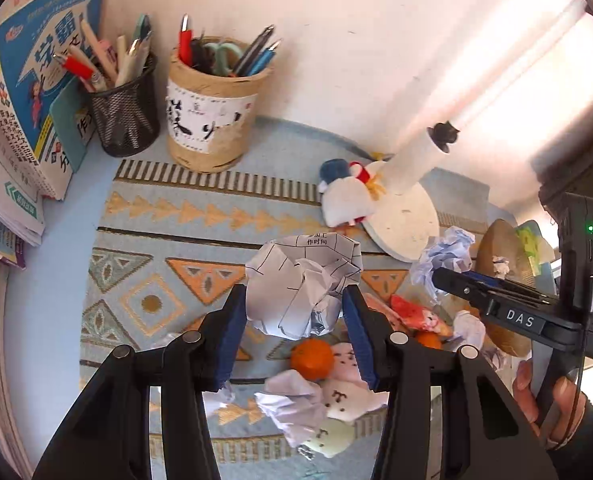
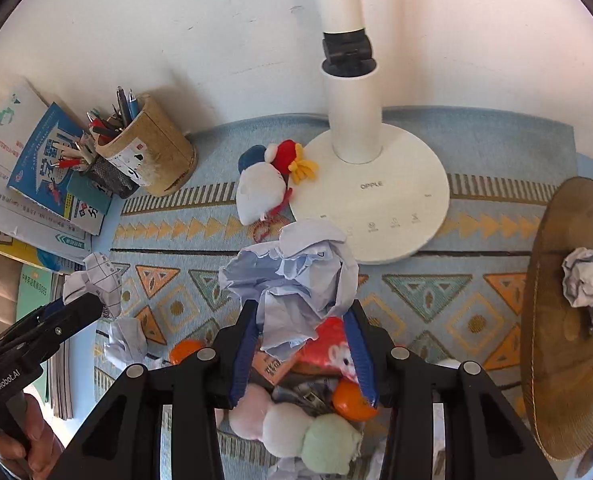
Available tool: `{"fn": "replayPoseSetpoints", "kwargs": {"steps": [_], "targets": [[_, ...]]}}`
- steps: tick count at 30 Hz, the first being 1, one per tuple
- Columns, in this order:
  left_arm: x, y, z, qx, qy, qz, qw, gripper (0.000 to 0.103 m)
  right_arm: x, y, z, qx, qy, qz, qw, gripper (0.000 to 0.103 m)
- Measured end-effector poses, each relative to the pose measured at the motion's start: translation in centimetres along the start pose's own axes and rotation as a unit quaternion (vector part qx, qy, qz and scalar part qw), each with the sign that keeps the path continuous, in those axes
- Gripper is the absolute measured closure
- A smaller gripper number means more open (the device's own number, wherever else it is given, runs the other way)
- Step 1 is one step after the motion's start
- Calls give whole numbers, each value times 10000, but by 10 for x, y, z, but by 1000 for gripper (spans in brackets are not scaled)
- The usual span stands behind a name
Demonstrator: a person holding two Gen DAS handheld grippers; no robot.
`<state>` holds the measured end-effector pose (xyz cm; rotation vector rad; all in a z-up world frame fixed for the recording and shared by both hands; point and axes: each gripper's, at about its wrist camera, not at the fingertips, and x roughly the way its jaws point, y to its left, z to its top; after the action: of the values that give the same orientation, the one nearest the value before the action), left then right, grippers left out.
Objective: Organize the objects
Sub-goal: 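Carry both paper balls to the glass plate and release them there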
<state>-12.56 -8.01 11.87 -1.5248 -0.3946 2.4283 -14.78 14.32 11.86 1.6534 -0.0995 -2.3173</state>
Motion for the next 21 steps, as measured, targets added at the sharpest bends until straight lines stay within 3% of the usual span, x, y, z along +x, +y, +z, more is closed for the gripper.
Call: {"fn": "replayPoseSetpoints", "kwargs": {"steps": [10,21], "targets": [[-15,-80,-25,579,-16,-198,9981,58,-45,-39,-40,104,-186,-281,9994,61],[-30,-153,-41,1057,-183,-265,9939,58,-97,-73,-56,198,-554,-644,9962,61]]}}
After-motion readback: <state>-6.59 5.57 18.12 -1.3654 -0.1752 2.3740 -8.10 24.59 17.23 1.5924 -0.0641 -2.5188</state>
